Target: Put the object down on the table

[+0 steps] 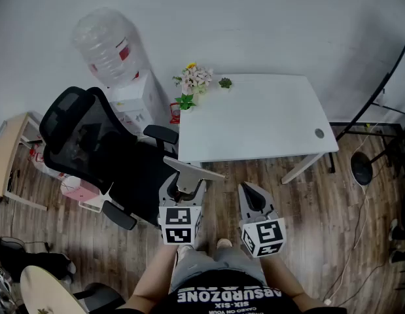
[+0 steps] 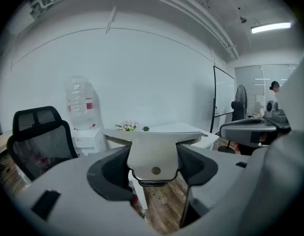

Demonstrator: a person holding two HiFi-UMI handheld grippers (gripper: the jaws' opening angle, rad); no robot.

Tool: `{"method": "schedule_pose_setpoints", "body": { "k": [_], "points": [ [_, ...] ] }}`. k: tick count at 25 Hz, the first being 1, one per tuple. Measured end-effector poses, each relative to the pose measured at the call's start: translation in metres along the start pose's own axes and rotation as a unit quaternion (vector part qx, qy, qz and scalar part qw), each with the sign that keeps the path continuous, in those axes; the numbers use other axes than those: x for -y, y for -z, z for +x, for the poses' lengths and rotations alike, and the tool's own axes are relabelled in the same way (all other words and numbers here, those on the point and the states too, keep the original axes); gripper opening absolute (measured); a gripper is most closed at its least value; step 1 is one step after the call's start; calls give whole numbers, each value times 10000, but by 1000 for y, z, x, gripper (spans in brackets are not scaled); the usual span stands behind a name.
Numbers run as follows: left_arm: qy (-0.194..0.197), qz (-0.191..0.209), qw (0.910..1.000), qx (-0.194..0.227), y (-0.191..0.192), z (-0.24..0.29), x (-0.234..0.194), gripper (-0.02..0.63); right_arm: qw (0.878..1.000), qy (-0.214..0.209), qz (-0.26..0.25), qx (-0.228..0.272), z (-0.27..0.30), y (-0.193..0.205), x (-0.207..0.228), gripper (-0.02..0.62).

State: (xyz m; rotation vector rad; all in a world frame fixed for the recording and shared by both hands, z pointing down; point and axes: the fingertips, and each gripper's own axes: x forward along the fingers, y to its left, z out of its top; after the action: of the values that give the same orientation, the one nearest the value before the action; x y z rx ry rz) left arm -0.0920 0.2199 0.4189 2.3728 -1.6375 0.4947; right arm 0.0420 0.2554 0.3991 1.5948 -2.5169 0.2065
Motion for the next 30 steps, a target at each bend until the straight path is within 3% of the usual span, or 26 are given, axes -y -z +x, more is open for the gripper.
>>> {"method": "schedule_pose_setpoints", "body": {
  "k": [16,30],
  "points": [
    [-76,46,9999,-132,6,13,21,291,9997,-212,71,20,-4,14,21,-2],
    [49,43,9997,-251,-2,70,-1,291,9998,-94,111,-96,54,9,45,-2]
  ]
}}
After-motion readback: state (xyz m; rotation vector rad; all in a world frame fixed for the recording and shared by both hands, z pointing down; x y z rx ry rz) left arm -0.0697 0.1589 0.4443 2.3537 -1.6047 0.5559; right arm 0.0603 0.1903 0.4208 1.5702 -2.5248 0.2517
